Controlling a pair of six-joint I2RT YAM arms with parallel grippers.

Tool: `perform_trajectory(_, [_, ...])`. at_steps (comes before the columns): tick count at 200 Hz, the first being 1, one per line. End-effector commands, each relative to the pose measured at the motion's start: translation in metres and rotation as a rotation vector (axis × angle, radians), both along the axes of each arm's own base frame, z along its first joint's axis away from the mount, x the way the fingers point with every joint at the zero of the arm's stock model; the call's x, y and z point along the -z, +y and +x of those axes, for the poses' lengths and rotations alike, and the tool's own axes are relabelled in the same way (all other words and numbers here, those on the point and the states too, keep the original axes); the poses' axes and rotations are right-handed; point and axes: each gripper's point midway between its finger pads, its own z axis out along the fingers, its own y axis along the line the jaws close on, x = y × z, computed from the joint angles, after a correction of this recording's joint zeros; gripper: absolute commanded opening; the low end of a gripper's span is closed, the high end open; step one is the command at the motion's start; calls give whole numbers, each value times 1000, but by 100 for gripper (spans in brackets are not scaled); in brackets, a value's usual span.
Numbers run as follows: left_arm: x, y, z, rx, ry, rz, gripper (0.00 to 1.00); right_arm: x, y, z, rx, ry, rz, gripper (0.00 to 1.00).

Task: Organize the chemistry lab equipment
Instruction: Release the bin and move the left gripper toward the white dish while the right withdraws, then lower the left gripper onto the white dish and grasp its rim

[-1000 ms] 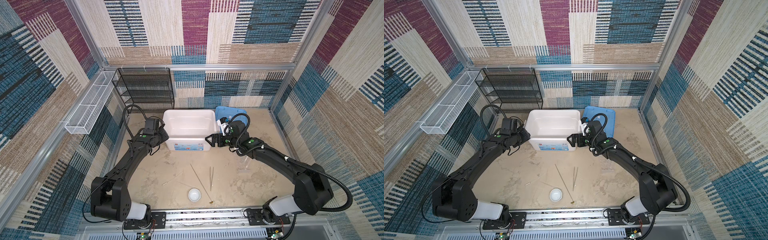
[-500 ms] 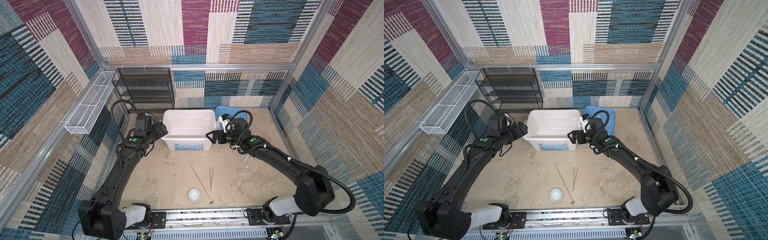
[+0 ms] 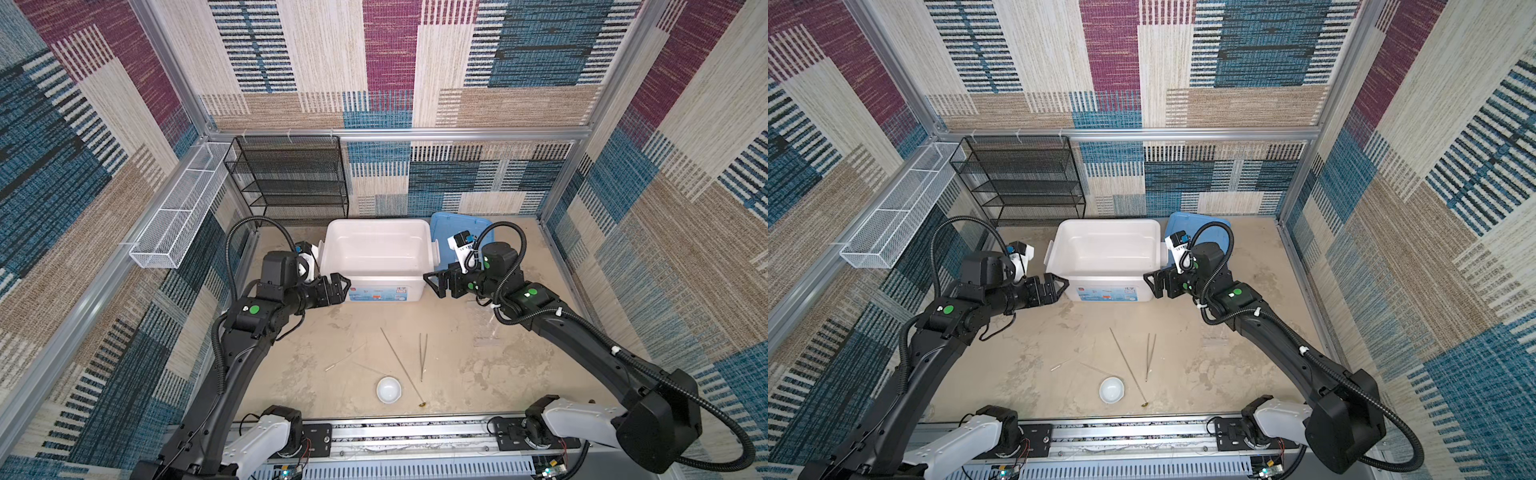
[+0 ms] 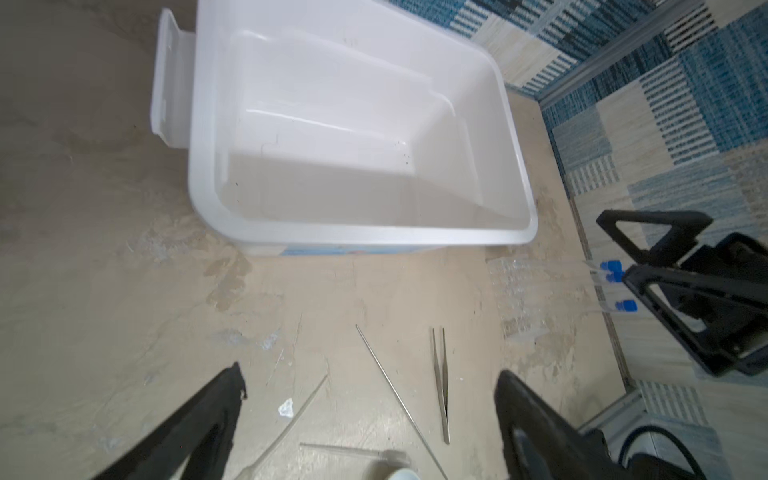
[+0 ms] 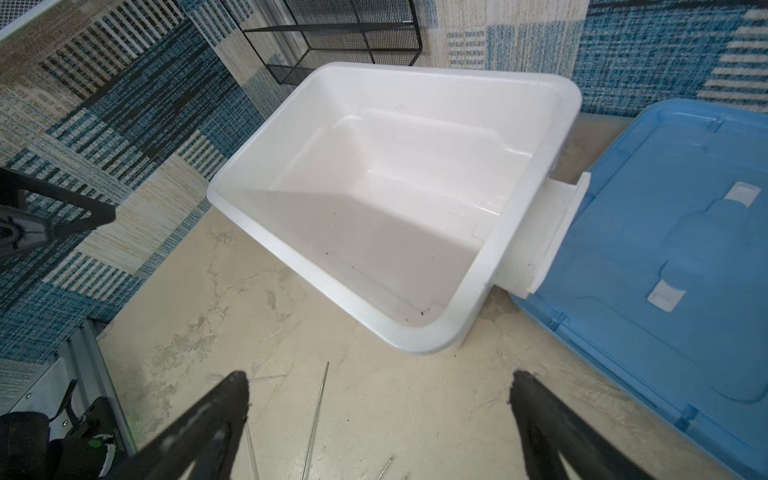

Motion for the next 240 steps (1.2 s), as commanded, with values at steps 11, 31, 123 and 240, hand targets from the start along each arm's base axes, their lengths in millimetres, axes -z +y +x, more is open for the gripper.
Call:
perform_trajectory(11, [26, -19, -32, 97, 82, 8, 94, 11, 2, -19, -48, -11, -30, 99])
perform_trajectory(31, [43, -35, -47, 132, 133, 31, 92, 25, 2, -26, -43, 12, -47, 99])
perform_trajectory(123, [114, -121, -135, 977, -30, 470, 99, 25, 4, -50, -99, -76, -25, 99])
perform_trajectory(240, [158, -122, -175, 1624, -299, 686, 97, 31, -20, -77, -50, -196, 72, 99])
